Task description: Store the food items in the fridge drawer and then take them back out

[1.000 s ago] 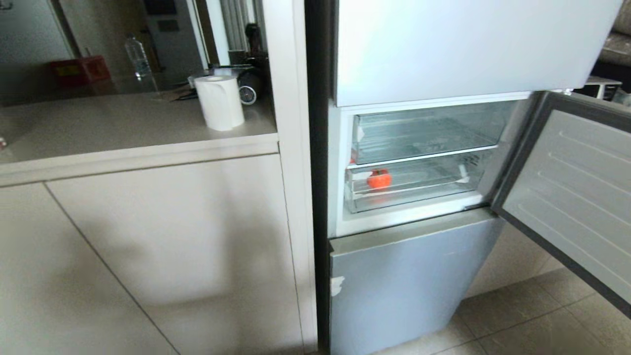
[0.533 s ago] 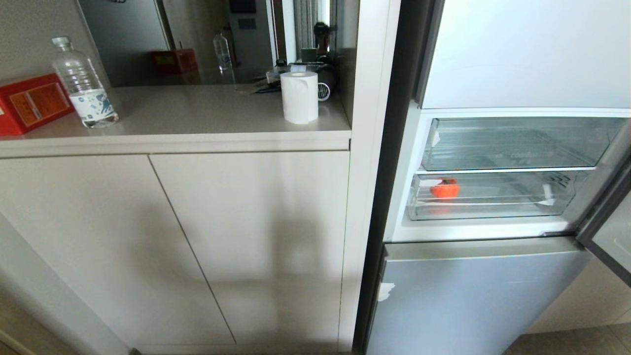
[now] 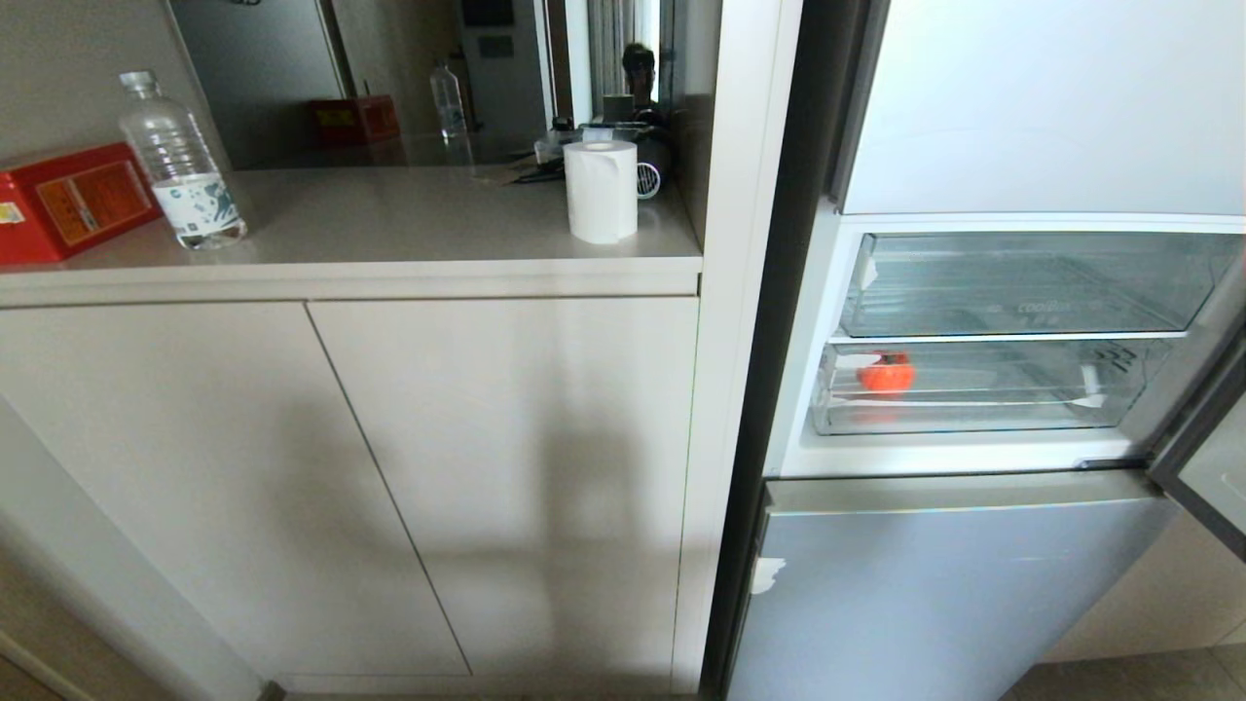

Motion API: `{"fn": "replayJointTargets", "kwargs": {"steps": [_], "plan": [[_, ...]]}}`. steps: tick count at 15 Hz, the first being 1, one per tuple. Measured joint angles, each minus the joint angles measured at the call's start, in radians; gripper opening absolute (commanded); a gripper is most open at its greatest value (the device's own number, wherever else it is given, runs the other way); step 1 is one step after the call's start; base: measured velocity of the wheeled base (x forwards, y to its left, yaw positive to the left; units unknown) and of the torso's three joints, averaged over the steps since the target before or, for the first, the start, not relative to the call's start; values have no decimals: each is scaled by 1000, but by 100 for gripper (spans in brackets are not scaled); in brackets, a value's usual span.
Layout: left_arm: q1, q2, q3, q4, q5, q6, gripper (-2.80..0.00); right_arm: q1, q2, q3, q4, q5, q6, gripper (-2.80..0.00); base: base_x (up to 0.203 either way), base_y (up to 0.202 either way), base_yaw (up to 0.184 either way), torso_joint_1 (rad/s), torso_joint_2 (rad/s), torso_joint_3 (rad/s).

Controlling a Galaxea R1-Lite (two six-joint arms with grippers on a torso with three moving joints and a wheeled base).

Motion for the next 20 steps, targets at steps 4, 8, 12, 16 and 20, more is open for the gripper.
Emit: {"fn": "replayJointTargets", "kwargs": {"steps": [4,8,12,16,20], "plan": [[0,0,0,0,0,0,-280,1,184,-201,48,50,34,-280,0,0,0,0,0,0],[0,0,0,0,0,0,-280,5,586,-327,-64,164,58,-280,0,0,0,0,0,0],[0,0,0,0,0,0,-280,8,1019,-371,-325,208,75,0,0,0,0,0,0,0],[0,0,0,0,0,0,-280,27,1362,-385,-651,223,87,0,0,0,0,0,0,0],[0,0,0,0,0,0,-280,62,1610,-397,-919,204,99,0,0,0,0,0,0,0]]}}
